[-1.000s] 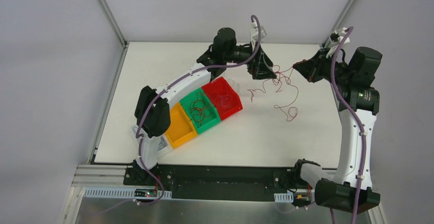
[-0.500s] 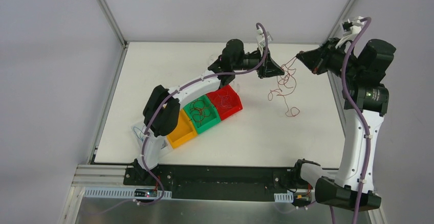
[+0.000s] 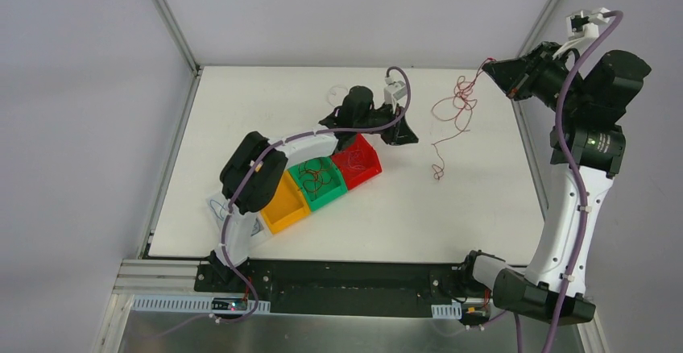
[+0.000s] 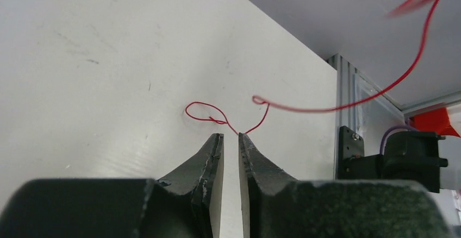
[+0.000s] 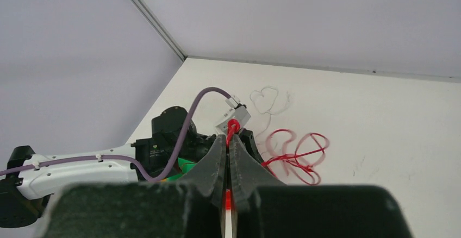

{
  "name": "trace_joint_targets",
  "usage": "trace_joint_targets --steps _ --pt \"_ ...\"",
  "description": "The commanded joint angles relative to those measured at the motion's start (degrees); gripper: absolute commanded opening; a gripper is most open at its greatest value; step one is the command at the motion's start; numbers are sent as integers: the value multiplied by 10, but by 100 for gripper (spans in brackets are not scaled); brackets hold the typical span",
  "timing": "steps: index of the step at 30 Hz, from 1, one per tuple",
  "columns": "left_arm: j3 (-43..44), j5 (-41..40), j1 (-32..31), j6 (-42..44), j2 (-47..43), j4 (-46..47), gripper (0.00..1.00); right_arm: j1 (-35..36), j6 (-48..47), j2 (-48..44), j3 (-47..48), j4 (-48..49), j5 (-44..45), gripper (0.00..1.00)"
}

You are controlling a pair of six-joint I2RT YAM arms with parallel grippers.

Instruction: Untangle the cables

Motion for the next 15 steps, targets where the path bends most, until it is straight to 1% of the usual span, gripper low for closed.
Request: trace_joint_targets --steps 1,4,7,8,9,10,11,12,13,15 --pt "-23 -17 5 45 -46 6 19 -3 42 -11 26 64 -16 0" --pt "-27 -4 7 48 -69 23 20 -3 44 -14 26 66 -20 0" --pt "-24 15 7 61 -88 23 17 -3 43 -15 29 66 -21 0" --pt "-21 21 7 61 -94 25 21 -3 41 -15 30 65 -21 0" --pt "-18 33 7 61 -100 32 32 -3 41 -15 30 65 -22 0" --pt "-12 41 4 57 -108 38 50 -2 40 -16 29 64 -23 0" --pt "-3 41 1 50 -114 42 70 -3 42 -17 27 63 -26 0" --pt "9 44 -3 44 -117 43 85 -3 44 -18 25 64 -28 0" --pt "22 46 -7 38 -118 47 90 -3 49 -19 21 67 -32 0" --pt "47 40 -17 15 -113 57 91 -2 62 -20 14 77 -38 0"
